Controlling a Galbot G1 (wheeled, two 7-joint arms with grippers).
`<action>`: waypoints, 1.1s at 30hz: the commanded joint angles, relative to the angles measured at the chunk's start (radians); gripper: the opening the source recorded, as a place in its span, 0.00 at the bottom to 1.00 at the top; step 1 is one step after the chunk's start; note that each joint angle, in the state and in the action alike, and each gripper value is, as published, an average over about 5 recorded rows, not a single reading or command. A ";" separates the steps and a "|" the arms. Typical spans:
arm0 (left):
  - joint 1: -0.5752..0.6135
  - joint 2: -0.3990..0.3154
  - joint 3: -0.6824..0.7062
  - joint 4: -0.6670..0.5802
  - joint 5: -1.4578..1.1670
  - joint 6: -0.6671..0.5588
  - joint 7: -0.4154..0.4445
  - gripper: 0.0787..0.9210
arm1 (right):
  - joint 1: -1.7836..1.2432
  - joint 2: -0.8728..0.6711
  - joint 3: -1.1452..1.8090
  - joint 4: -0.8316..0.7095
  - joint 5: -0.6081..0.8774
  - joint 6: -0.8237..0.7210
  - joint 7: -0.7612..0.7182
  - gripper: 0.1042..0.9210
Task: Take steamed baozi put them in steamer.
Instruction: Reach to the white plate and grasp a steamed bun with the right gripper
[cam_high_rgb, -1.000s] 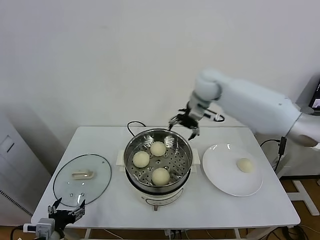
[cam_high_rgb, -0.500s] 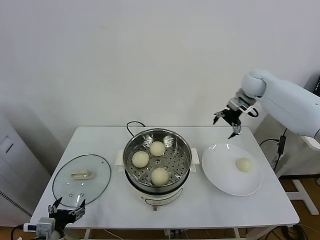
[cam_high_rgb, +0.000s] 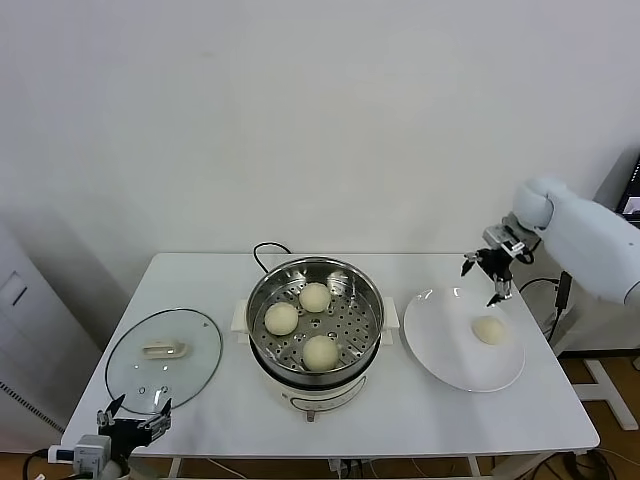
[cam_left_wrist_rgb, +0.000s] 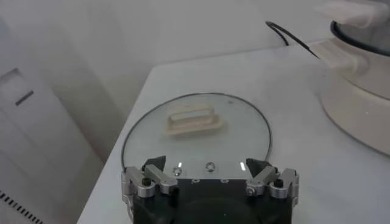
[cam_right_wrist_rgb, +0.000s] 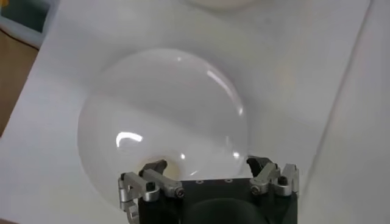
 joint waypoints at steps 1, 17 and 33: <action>0.002 0.001 -0.002 0.000 0.000 0.000 0.000 0.88 | -0.141 0.003 0.128 -0.114 -0.129 0.003 0.028 0.88; 0.005 0.001 -0.002 0.005 0.000 -0.002 0.000 0.88 | -0.221 0.050 0.289 -0.222 -0.255 0.050 0.083 0.88; 0.006 0.001 0.000 0.012 0.002 -0.006 0.000 0.88 | -0.257 0.087 0.366 -0.264 -0.309 0.067 0.112 0.74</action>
